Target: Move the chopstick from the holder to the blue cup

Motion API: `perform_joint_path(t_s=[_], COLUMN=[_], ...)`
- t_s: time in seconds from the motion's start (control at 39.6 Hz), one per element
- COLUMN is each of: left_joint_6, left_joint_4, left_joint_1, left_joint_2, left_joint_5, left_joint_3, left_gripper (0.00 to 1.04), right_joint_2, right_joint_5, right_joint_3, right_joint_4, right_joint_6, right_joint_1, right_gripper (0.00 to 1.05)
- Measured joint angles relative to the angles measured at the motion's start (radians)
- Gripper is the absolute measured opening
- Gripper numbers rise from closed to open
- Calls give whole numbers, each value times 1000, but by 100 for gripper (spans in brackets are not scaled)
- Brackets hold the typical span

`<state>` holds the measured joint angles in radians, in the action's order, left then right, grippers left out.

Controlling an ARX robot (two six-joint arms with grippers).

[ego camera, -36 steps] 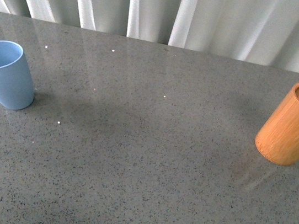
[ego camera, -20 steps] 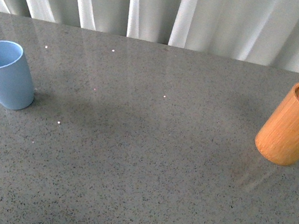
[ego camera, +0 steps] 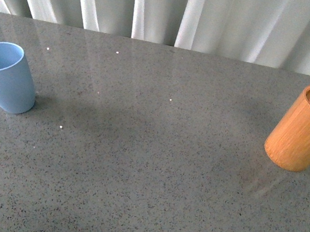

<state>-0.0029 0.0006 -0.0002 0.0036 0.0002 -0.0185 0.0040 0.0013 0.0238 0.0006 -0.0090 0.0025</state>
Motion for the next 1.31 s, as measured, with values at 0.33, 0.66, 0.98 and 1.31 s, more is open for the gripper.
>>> perform_joint_path(t_s=[0.33,0.66,0.98,1.31], left_joint_6=[0,-111,-10,29], left_joint_4=[0,14,-158,-258], left_joint_1=[0,32,215,178], left_joint_2=[0,350,1044,1507], left_joint_5=[0,-294,0,-98], left_joint_3=[0,-100,-597,-952], left_gripper=[98,98,98,98], right_joint_2=[0,0,0,0], right_joint_5=[0,0,0,0], right_joint_3=[0,0,0,0], right_joint_4=[0,0,0,0], right_joint_6=[0,0,0,0], right_joint_1=[0,0,0,0], right_gripper=[95,95,95,95])
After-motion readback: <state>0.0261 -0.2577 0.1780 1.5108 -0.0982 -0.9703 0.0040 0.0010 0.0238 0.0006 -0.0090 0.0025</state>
